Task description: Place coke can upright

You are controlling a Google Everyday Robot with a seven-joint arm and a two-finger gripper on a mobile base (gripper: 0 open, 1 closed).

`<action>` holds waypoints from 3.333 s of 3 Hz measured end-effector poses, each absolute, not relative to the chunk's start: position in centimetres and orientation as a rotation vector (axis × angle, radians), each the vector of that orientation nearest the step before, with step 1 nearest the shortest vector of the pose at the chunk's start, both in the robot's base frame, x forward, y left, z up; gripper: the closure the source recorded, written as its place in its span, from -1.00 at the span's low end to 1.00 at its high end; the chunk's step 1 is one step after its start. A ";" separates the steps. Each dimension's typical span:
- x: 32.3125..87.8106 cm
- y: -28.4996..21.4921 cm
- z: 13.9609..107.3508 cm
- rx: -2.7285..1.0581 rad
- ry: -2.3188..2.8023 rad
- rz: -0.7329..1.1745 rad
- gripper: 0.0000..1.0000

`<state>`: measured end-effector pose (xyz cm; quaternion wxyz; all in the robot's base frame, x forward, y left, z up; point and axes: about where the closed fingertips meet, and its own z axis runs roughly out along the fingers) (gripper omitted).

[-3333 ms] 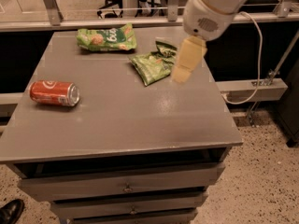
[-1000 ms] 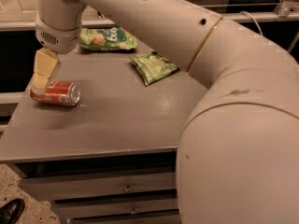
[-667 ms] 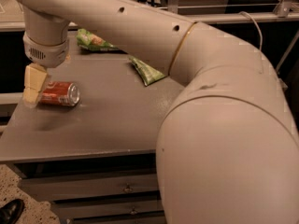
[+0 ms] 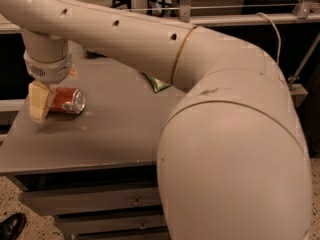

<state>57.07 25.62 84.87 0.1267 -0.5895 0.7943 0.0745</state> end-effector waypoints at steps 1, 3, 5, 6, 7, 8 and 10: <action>57.7 26.6 84.7 -1.696 2.327 0.196 -0.25; 58.8 28.6 87.4 -1.653 2.237 0.309 0.68; 57.3 28.4 95.5 -1.505 1.753 0.800 1.00; 57.2 27.2 98.5 -1.365 1.559 0.976 1.00; 57.9 22.7 98.9 -1.184 1.383 1.111 1.00; 57.8 18.5 99.0 -1.133 1.259 1.098 1.00; 56.6 12.8 95.8 -1.191 1.259 0.984 1.00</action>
Offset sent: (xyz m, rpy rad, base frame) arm 0.0241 0.0453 0.0102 0.0220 -0.0107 -0.0225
